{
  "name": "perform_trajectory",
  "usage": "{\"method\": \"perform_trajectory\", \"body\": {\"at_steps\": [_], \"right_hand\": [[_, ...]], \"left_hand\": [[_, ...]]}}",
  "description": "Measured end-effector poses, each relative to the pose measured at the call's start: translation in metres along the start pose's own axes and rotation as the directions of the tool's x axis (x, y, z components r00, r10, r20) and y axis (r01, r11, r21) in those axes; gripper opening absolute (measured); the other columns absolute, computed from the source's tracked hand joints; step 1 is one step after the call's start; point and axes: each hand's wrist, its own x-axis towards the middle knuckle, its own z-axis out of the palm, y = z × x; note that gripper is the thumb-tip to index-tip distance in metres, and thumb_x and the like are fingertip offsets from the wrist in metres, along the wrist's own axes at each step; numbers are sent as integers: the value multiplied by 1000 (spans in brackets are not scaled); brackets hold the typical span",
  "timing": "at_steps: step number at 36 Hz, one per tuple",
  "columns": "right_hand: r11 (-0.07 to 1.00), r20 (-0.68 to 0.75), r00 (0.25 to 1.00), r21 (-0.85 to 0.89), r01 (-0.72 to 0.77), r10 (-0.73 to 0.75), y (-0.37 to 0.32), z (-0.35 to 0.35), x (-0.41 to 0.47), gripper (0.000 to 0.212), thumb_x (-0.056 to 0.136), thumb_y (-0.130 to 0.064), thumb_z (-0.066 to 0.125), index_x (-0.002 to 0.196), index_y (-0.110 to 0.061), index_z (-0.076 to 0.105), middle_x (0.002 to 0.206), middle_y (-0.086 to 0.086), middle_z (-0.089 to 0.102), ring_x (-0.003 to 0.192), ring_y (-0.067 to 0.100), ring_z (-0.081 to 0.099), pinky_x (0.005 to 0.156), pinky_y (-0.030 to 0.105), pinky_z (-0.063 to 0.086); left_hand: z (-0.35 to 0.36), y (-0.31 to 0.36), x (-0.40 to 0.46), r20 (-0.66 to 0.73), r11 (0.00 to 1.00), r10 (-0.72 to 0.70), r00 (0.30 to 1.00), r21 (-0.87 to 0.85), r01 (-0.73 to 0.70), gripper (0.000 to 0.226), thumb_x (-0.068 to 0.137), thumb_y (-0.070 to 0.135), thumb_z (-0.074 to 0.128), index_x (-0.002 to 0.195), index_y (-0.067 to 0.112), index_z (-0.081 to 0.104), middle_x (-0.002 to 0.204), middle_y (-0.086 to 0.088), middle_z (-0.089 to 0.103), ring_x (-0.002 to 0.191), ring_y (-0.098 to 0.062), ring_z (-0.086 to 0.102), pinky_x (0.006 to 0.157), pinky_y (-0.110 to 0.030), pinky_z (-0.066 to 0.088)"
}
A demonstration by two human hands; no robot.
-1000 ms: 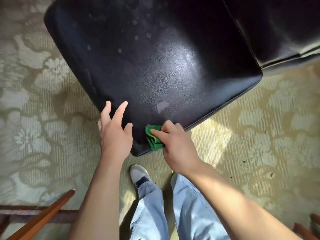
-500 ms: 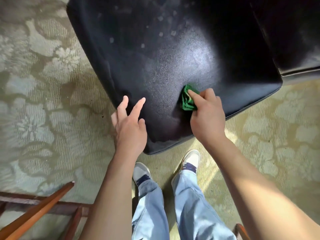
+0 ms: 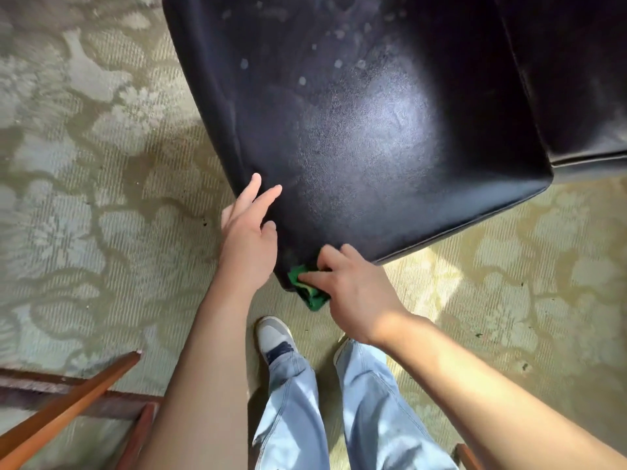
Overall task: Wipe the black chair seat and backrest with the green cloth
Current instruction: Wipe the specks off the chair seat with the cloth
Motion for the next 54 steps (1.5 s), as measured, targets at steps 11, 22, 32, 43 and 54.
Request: {"method": "perform_trajectory", "body": {"at_steps": [11,22,32,43,54], "right_hand": [[986,-277,954,-78,-145,118,-22,-10,32,44,87,-18,35,119,-30,64,98,1,49,88,25,42,52,30,41],[953,-54,997,-299,42,-61,-34,34,18,34,86,-17,39,87,-25,72,86,2,45,78,25,37,60,35,24],[995,124,988,-62,-83,90,4,47,-50,36,82,-19,52,108,-35,71,86,-5,39,85,21,41,59,35,44],[896,-466,796,394,-204,387,44,-15,-31,65,71,10,56,126,-24,64,96,0,45,90,25,50,79,38,47],[937,-194,959,320,-137,207,11,48,-35,63,70,-4,43,126,-23,63,99,2,52,88,25,48,65,37,49]], "left_hand": [[-1,-39,-28,54,978,7,999,-209,4,62,97,-8,42,147,27,49,162,16,28,138,13,25,102,7,13],[2,-46,-23,160,971,5,987,-235,34,69,96,-8,38,153,32,39,165,21,16,139,17,16,103,7,7],[6,-25,-33,172,972,-94,981,-195,127,63,98,5,46,151,37,35,164,27,13,147,4,19,107,-11,14],[24,9,-26,-73,998,-63,995,-27,61,55,88,15,68,137,35,53,156,3,23,140,-20,33,113,-31,33],[23,10,-22,-73,996,-32,997,81,38,57,86,19,74,135,39,53,153,2,26,136,-21,34,111,-36,37]]}}
